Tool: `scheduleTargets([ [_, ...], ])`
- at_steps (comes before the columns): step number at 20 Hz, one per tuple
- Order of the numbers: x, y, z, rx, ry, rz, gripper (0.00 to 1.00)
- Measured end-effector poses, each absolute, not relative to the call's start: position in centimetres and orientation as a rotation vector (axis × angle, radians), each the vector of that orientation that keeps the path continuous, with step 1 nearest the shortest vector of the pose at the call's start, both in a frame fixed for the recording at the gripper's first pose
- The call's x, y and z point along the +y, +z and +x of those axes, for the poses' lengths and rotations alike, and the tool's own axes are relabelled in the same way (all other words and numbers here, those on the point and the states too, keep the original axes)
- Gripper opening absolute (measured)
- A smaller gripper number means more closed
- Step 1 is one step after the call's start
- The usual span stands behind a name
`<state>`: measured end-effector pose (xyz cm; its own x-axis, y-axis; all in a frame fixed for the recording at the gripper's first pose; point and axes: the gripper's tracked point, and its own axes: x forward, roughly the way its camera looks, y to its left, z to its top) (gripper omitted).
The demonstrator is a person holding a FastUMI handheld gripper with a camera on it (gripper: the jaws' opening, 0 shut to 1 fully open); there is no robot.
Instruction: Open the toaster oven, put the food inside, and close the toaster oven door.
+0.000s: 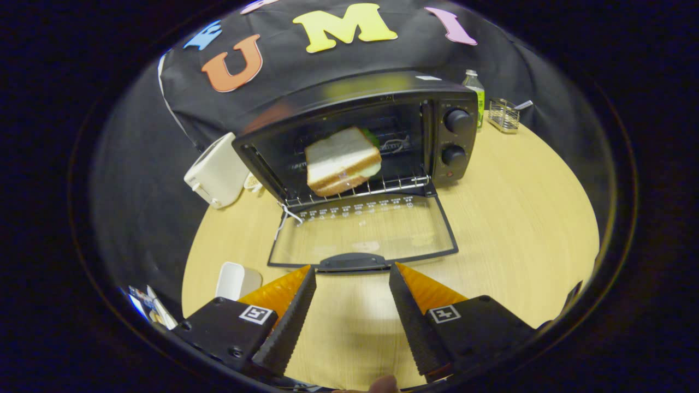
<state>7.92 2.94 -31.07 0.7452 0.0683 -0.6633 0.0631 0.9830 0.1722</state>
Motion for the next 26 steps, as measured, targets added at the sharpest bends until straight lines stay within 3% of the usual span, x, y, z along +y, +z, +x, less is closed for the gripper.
scheduleTargets([
  [13, 3.1, -37.5, 10.2, 0.767, -0.072, 0.111, 0.9],
  [26, 3.7, -29.6, 9.8, 0.674, -0.078, 0.144, 0.9],
])
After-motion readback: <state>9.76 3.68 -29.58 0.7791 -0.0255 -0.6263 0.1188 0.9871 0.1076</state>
